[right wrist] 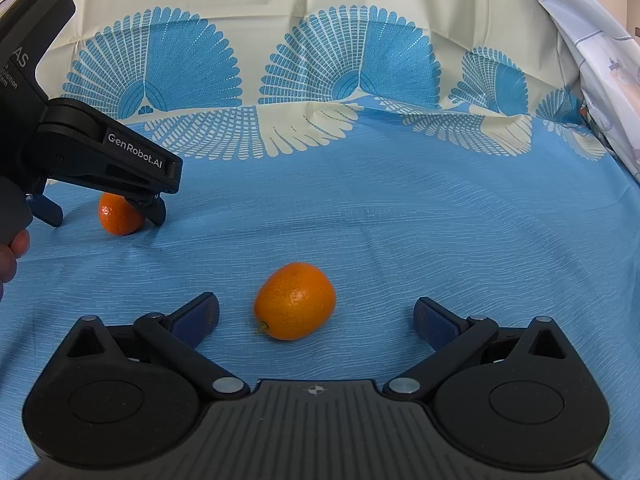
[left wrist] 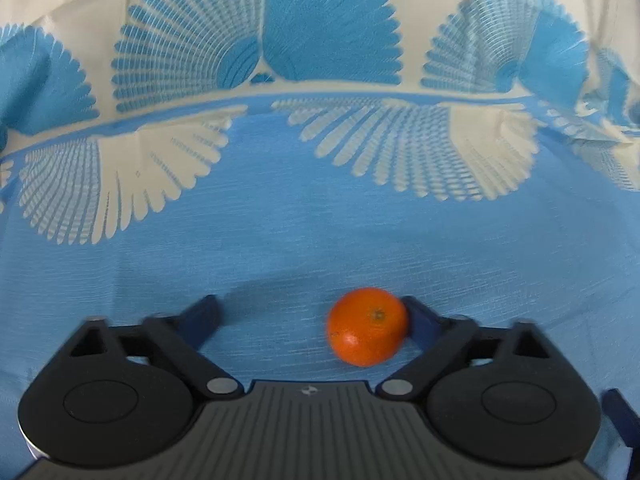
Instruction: Organize fruits
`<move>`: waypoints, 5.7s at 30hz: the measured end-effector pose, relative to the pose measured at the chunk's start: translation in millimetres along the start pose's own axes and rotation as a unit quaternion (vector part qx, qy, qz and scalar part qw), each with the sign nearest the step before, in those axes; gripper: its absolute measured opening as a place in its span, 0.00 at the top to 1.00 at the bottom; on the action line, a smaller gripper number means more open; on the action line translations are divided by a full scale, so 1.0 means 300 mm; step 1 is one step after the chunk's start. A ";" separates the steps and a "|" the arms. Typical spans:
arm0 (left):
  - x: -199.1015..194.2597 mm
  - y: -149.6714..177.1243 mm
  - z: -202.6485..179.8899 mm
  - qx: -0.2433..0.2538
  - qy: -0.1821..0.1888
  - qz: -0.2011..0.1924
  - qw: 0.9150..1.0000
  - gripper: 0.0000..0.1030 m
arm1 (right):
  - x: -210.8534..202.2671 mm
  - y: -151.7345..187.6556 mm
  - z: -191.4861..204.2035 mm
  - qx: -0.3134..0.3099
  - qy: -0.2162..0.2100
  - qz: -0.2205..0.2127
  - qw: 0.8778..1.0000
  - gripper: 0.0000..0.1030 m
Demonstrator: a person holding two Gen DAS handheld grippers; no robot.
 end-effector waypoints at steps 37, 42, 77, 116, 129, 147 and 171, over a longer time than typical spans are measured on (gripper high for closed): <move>-1.186 0.826 0.466 -0.083 0.063 -0.105 0.989 0.60 | -0.998 0.191 0.189 -0.066 -0.091 -0.073 0.991 0.61; -1.328 0.994 0.602 -0.106 0.038 -0.122 0.986 0.60 | -1.192 0.276 0.320 -0.103 -0.131 -0.076 0.983 0.61; -1.493 1.292 0.903 -0.200 0.006 -0.152 0.968 0.60 | -1.471 0.466 0.600 -0.202 -0.202 -0.050 0.957 0.61; -0.868 0.826 0.943 -0.158 -0.029 -0.038 0.986 0.60 | -0.856 0.290 0.891 -0.228 -0.207 0.029 0.951 0.61; -0.681 0.775 0.930 -0.134 -0.054 0.013 0.990 0.52 | -0.709 0.314 0.978 -0.267 -0.188 0.045 0.944 0.61; -1.061 0.991 0.896 -0.159 -0.066 -0.015 0.985 0.00 | -1.048 0.357 0.756 -0.163 -0.175 0.032 0.970 0.04; -0.986 0.872 0.907 -0.159 -0.106 0.115 0.975 0.00 | -1.033 0.283 0.728 -0.157 -0.186 0.126 0.962 0.01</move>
Point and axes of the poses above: each gripper's, at about its wrist camera, not at the fingertips, and x roughly the way its jaws point, z to its left, y to its underside, the point moved 4 cm from there along x, roughly the way its jaws point, and after that the axes turned 9 degrees about z, right-handed, at the moved point
